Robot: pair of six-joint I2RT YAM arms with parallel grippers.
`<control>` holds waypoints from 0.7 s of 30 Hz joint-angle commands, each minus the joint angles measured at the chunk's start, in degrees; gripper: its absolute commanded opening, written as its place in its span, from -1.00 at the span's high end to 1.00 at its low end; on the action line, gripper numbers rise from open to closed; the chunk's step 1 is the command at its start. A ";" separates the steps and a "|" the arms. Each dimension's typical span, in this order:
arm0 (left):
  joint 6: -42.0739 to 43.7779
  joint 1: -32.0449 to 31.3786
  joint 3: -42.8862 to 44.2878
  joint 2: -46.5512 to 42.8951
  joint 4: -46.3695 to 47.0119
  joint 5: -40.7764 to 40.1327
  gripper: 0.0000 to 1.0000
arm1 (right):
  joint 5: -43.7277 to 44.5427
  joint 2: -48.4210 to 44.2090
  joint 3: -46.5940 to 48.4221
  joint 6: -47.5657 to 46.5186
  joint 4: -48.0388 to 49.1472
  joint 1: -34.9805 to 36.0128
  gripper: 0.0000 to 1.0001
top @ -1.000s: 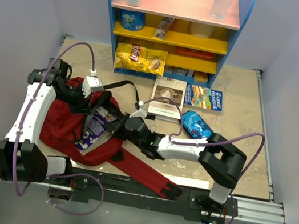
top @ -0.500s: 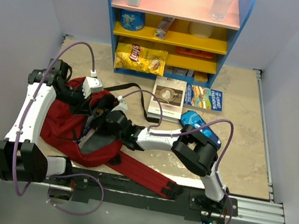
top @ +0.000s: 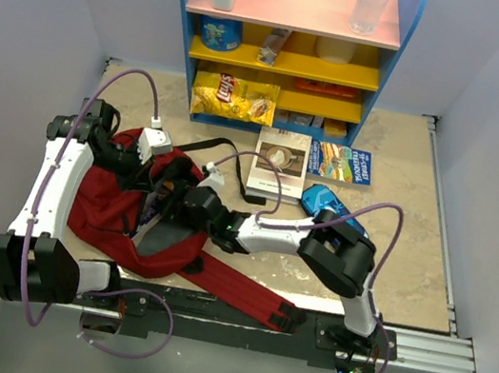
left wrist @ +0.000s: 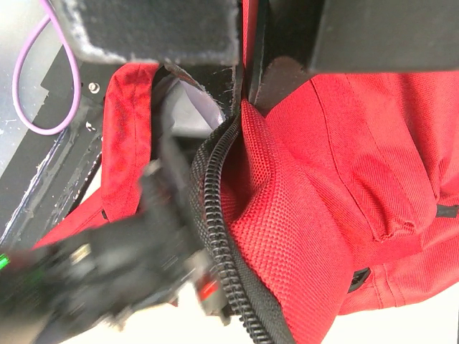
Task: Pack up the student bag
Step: Place the book in the student bag.
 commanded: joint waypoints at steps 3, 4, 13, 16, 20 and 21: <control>0.94 -0.57 0.70 -0.27 1.67 4.72 1.00 | 2.39 -12.05 -10.38 -4.43 2.51 -1.44 0.25; 0.76 -0.57 0.87 -0.10 1.76 4.89 1.00 | 3.18 -12.06 -10.30 -4.25 1.64 -1.44 0.38; 0.67 -0.48 2.46 -0.01 0.79 5.51 1.00 | 2.31 0.05 2.51 -5.57 -3.90 -1.26 1.00; 0.67 -0.57 2.63 0.08 0.88 6.21 1.00 | -0.40 2.70 7.17 -6.97 -2.26 -1.09 1.00; 1.37 -0.57 2.72 0.52 0.53 5.60 1.00 | 0.55 -1.41 7.20 -10.39 -3.03 -1.78 0.84; 1.46 -0.48 2.63 0.52 0.53 5.33 1.00 | 0.64 -4.82 5.45 -11.10 -4.94 -3.18 0.62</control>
